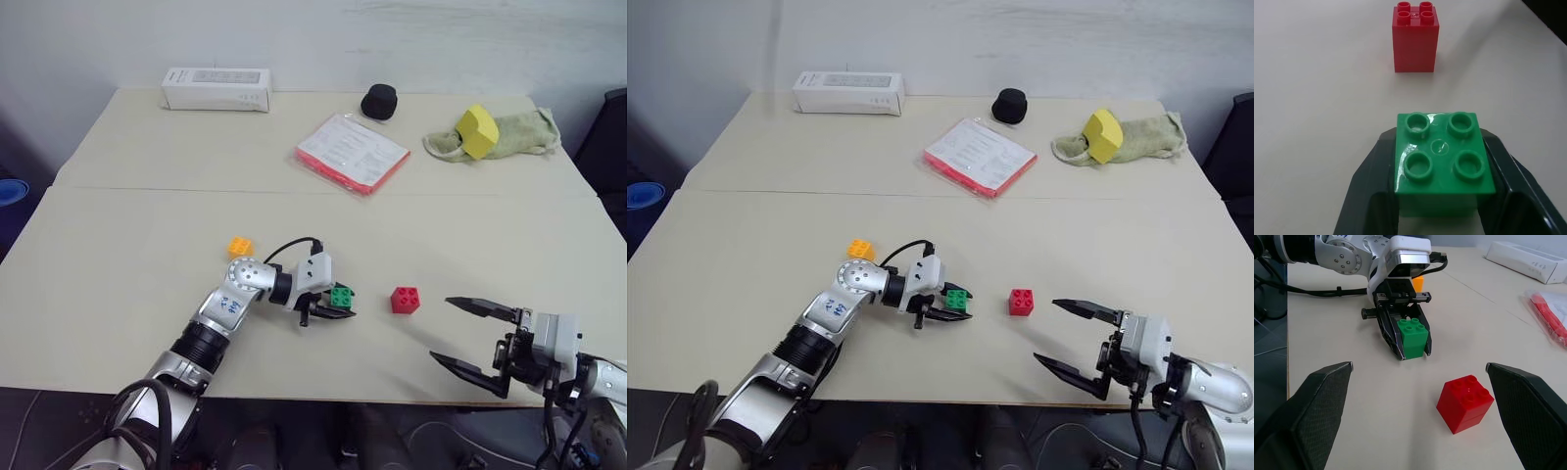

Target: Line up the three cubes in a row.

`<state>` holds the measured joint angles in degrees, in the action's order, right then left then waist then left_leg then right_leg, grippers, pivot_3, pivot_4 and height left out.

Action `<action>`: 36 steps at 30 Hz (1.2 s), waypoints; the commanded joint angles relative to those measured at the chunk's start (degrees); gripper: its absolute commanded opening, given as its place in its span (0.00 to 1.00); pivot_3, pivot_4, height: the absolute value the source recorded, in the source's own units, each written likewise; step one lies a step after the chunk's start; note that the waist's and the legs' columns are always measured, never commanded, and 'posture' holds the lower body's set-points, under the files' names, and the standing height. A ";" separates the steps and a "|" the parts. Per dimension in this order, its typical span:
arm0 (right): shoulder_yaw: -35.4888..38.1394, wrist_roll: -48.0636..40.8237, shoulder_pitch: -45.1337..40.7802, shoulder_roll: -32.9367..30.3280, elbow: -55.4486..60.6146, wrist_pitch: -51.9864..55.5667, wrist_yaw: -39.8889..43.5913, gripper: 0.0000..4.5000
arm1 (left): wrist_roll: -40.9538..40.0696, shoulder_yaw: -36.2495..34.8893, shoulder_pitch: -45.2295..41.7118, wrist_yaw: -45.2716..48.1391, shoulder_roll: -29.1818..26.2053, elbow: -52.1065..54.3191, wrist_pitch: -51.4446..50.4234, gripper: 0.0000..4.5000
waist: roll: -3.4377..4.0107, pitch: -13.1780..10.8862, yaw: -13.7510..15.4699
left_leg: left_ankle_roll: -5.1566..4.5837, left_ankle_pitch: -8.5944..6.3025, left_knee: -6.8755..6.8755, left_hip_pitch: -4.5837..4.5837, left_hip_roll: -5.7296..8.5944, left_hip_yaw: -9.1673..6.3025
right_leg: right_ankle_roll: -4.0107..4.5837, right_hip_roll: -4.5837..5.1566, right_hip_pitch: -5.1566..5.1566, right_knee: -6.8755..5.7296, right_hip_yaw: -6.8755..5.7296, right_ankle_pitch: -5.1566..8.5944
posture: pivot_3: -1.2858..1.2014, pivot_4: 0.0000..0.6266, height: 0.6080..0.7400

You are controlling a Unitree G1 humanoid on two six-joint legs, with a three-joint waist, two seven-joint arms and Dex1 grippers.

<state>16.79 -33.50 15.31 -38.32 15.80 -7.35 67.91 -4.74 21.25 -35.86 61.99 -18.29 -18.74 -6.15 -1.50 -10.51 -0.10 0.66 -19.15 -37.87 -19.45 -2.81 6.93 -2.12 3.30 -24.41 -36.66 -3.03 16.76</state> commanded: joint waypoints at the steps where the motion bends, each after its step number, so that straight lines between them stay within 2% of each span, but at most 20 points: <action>1: 1.76 -2.05 0.25 0.78 2.72 -0.72 -0.58 1.00 | -1.62 -2.66 1.63 0.51 -1.44 3.58 2.50 0.63 | 0.00 0.00 -0.07 | 0.00 0.00 0.00 0.00 -0.01 0.00 | 0.00 -0.01 0.00 -0.01 0.00 0.00 | 0.52 0.24 1.00; 4: 1.84 -2.40 0.19 0.32 3.06 0.06 -0.62 1.00 | -5.42 -6.29 4.03 2.20 -4.20 10.00 1.35 0.82 | 0.00 0.00 -0.08 | 0.01 0.00 0.00 -0.01 -0.05 0.01 | 0.01 -0.01 -0.03 -0.03 0.01 0.01 | 0.52 0.24 1.00; 9: 1.47 -3.34 -1.50 0.29 1.75 1.02 -0.39 1.00 | -9.27 -13.37 11.08 4.37 -13.17 17.05 0.39 0.82 | 0.03 0.01 -0.35 | 0.03 0.00 0.01 0.05 -0.08 0.03 | 0.05 0.00 -0.02 -0.10 0.04 0.03 | 0.52 0.24 1.00; 13: -0.29 -2.78 -4.43 1.04 0.35 0.71 0.43 1.00 | -12.09 -21.95 20.09 1.93 -17.71 20.62 2.31 0.82 | 0.03 0.01 -0.13 | 0.01 -0.02 0.01 0.06 -0.09 0.01 | 0.08 0.03 -0.02 -0.12 0.04 0.05 | 0.52 0.24 1.00; 17: -1.62 -4.10 -9.11 2.80 1.43 0.25 -0.12 1.00 | -15.22 -33.72 32.84 -2.86 -18.58 23.75 4.51 0.82 | 0.02 0.01 -0.40 | -0.15 -0.12 0.01 0.05 -0.11 0.01 | 0.09 0.08 -0.05 -0.12 0.04 0.06 | 0.52 0.24 1.00; 19: -2.42 -4.55 -11.49 3.86 2.57 1.17 -1.54 1.00 | -17.51 -41.29 39.08 -6.85 -16.98 23.00 4.90 0.90 | 0.02 0.01 -0.49 | -0.18 -0.15 0.02 0.05 -0.13 -0.01 | 0.10 0.10 -0.05 -0.14 0.02 0.07 | 0.52 0.24 1.00; 21: -2.90 -4.18 -12.01 4.22 2.49 0.93 -1.23 1.00 | -16.79 -45.85 41.64 -10.86 -16.05 20.34 7.29 1.00 | 0.02 0.01 -0.34 | -0.29 -0.23 0.03 0.06 -0.14 -0.03 | 0.12 0.13 -0.06 -0.15 0.01 0.08 | 0.52 0.24 1.00; 24: -3.72 -3.50 -12.63 4.86 1.66 0.96 -1.71 1.00 | -17.21 -50.14 44.74 -14.18 -15.44 19.25 7.18 1.00 | -0.01 0.01 0.26 | -0.34 -0.27 0.03 0.02 -0.08 -0.13 | 0.13 0.17 -0.04 -0.10 -0.12 0.08 | 0.52 0.24 1.00; 29: -4.64 -2.71 -13.31 5.17 1.04 0.93 -2.21 1.00 | -20.40 -49.84 44.66 -15.25 -14.65 21.74 4.17 1.00 | -0.02 0.01 0.19 | -0.45 -0.36 0.03 0.00 -0.03 -0.11 | 0.12 0.26 0.01 -0.03 -0.12 0.07 | 0.52 0.24 1.00; 33: -5.48 -2.02 -13.85 5.15 1.13 1.14 -2.73 1.00 | -20.98 -42.61 38.81 -17.30 -13.74 26.97 -2.10 1.00 | -0.02 0.01 0.15 | -0.42 -0.35 0.03 0.01 -0.03 -0.13 | 0.11 0.24 0.02 -0.07 -0.14 0.07 | 0.52 0.24 1.00; 36: -5.75 -1.15 -13.81 5.12 1.22 1.20 -3.55 1.00 | -17.41 -39.06 32.45 -28.46 -9.46 27.87 -7.62 1.00 | -0.02 0.02 0.06 | -0.40 -0.34 0.03 0.03 -0.02 -0.10 | 0.10 0.23 0.04 -0.09 -0.11 0.06 | 0.52 0.24 1.00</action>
<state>10.67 -34.63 1.35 -33.30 15.75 -6.08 65.00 -23.57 -18.61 -1.87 39.11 -29.06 7.60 -11.46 -1.52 -10.49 -0.05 0.26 -19.49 -37.84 -19.42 -2.83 6.84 -2.03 3.52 -24.37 -36.76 -3.13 16.82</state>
